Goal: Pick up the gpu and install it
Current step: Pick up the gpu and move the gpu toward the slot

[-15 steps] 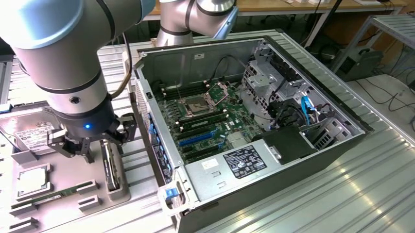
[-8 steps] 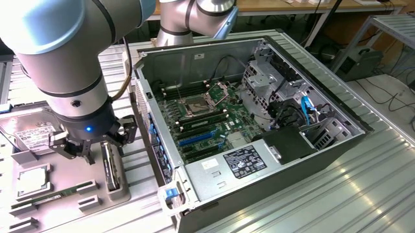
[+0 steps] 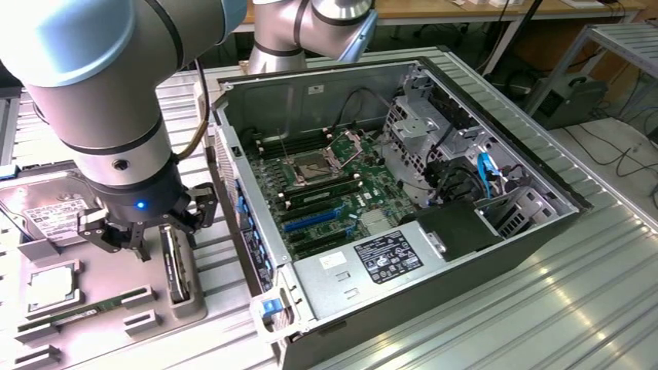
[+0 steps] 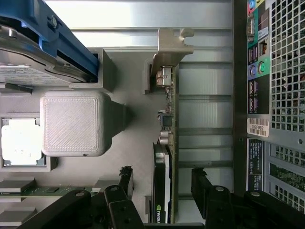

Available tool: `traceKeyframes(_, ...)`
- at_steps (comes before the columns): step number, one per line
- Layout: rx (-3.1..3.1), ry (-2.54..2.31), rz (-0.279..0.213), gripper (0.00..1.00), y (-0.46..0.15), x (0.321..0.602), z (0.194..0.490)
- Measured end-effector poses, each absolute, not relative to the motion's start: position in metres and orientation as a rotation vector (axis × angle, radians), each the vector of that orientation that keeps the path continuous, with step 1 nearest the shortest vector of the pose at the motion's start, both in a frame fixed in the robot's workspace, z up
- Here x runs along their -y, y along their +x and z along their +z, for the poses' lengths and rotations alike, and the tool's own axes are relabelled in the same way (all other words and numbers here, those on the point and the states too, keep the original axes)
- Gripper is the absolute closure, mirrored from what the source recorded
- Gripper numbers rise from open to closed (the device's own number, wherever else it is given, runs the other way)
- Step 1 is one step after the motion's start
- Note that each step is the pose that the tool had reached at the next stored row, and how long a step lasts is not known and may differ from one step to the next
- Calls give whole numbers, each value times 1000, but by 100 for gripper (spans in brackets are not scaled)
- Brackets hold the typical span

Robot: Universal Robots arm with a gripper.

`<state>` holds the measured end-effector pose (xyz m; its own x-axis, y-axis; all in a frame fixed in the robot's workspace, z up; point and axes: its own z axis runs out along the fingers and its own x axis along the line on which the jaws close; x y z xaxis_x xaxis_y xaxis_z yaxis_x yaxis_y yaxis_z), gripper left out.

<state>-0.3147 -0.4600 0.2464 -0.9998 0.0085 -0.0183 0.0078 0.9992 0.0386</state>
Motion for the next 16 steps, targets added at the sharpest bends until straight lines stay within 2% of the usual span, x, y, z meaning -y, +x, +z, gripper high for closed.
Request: traceKeyframes(16,-3123,13,60,39,-315,460,238)
